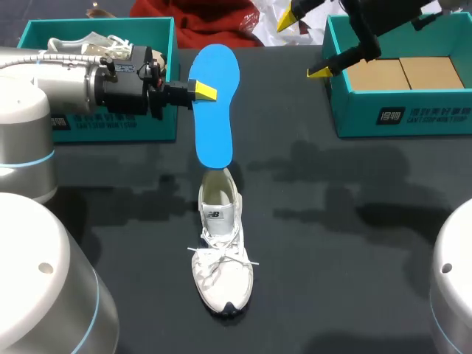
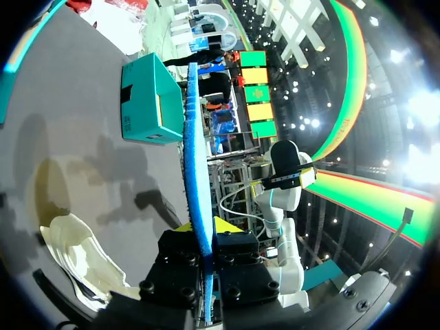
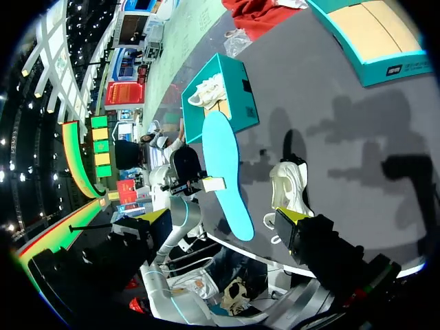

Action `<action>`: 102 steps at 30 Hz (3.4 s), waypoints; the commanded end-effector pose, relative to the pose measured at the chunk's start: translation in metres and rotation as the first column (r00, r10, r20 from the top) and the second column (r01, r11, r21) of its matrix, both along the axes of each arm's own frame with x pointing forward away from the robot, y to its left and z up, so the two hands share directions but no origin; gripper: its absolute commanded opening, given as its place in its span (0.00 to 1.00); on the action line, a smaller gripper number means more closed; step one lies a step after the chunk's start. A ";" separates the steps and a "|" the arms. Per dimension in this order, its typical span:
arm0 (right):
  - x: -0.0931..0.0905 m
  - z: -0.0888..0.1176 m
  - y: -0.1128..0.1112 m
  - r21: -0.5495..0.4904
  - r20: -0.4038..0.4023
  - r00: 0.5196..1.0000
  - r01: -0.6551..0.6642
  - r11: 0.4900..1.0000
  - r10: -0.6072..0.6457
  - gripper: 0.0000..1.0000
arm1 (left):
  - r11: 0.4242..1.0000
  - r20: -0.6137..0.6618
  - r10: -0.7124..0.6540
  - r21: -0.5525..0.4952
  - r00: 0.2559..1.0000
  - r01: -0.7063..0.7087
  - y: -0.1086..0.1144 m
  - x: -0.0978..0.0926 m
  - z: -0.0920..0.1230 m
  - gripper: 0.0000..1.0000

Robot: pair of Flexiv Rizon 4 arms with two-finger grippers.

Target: Take the shoe out of the shoebox, open the shoe tongue, remove and reinsert the insole, then place the shoe into the shoebox

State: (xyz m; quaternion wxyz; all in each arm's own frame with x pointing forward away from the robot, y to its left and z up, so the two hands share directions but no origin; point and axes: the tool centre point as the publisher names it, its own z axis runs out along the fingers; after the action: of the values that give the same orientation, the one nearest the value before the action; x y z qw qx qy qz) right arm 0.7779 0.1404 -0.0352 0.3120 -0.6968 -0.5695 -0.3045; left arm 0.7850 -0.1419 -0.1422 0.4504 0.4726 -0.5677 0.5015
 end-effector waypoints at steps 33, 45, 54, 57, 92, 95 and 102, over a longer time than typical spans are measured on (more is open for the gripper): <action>0.000 0.047 0.067 -0.705 -0.084 0.996 -0.090 0.703 0.044 1.00 | 0.999 -0.065 0.017 -0.037 0.998 -0.019 -0.008 0.002 -0.009 0.00; -0.001 0.048 0.092 -0.732 -0.053 0.995 -0.097 0.675 0.085 1.00 | 0.998 -0.082 0.013 -0.054 0.997 -0.017 -0.008 0.002 -0.007 0.00; -0.004 0.045 0.106 -0.744 -0.056 0.994 -0.107 0.659 0.097 1.00 | 0.998 -0.105 0.014 -0.056 0.994 -0.020 -0.008 0.001 -0.007 0.00; -0.005 0.043 0.111 -0.746 -0.055 0.993 -0.108 0.658 0.100 1.00 | 0.999 -0.112 0.011 -0.051 0.994 -0.017 -0.009 0.001 -0.008 0.00; -0.008 0.033 0.113 -0.715 -0.058 0.995 -0.098 0.693 0.081 1.00 | 0.999 -0.099 0.018 -0.047 0.995 -0.023 -0.007 0.005 -0.011 0.00; -0.008 0.032 0.109 -0.697 -0.058 0.996 -0.090 0.711 0.069 1.00 | 0.999 -0.091 0.018 -0.046 0.996 -0.022 -0.007 0.005 -0.011 0.00; -0.008 0.029 0.101 -0.651 -0.057 0.997 -0.074 0.756 0.049 1.00 | 0.999 -0.068 0.021 -0.040 0.997 -0.024 -0.007 0.005 -0.011 0.00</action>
State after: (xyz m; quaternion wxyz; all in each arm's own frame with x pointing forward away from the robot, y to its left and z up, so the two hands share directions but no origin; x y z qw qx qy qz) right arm 0.7722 0.2515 -0.0006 0.0496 -0.7486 -0.6599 -0.0404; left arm 0.7908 -0.1489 -0.1542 0.4760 0.4865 -0.5351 0.5004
